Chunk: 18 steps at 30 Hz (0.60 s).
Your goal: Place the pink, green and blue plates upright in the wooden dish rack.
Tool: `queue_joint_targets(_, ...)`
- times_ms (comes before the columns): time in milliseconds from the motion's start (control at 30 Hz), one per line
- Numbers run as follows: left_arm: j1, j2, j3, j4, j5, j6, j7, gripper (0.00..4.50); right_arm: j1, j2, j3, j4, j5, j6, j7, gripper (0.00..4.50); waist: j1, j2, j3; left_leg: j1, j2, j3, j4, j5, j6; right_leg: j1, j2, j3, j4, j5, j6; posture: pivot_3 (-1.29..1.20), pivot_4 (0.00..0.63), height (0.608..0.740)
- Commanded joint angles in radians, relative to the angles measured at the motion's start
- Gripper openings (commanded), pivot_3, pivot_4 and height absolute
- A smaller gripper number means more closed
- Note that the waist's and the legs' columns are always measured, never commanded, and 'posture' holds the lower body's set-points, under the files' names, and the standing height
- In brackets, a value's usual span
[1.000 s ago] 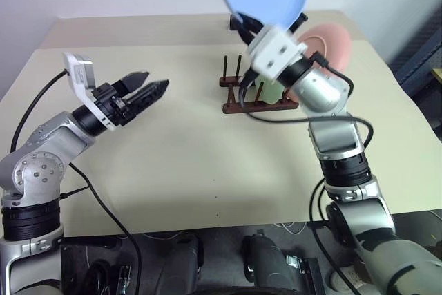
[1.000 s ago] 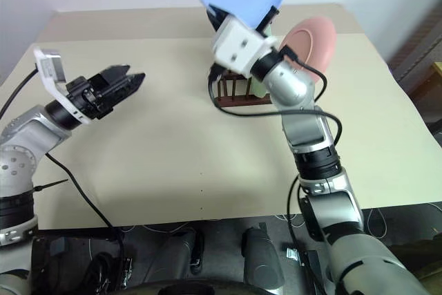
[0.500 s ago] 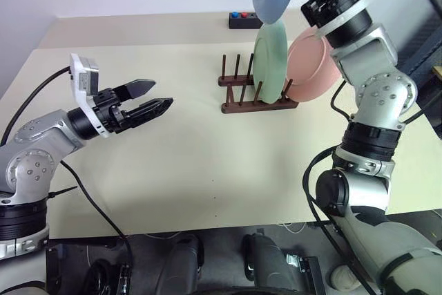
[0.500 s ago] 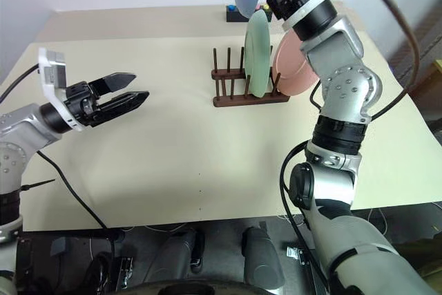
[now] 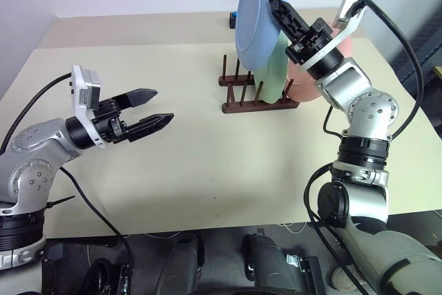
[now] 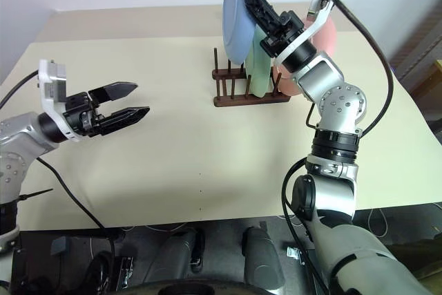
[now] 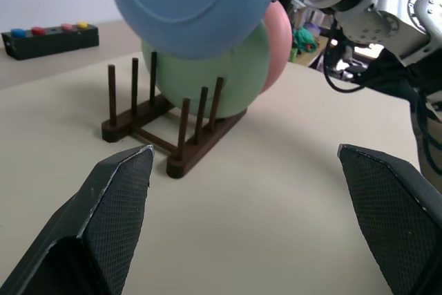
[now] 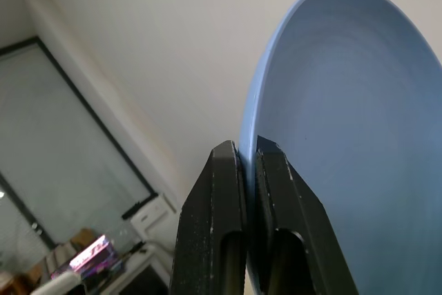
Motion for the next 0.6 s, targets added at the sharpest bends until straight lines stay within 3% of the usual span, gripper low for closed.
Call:
queue_joint_targets(33,-0.003,0.000,0.046,-0.008,-0.001,-0.041,-0.016,4.39,0.000,-0.010,0.005,-0.035,0.019,0.008,0.012,0.00,0.000,0.000,0.000,0.000,0.000,0.000,0.000,0.000,0.000,0.000,0.000,0.000,0.000,0.000,0.000,0.00,0.150,0.740)
queue_joint_targets(600,0.035,-0.022,0.051,-0.005,0.064,-0.148,-0.038,4.39,0.057,-0.023,0.071,0.026,-0.114,-0.058,0.082,0.00,-0.001,0.000,0.000,0.000,0.000,0.000,0.000,0.000,0.000,0.000,0.001,0.000,0.000,0.000,0.000,0.00,0.150,0.740)
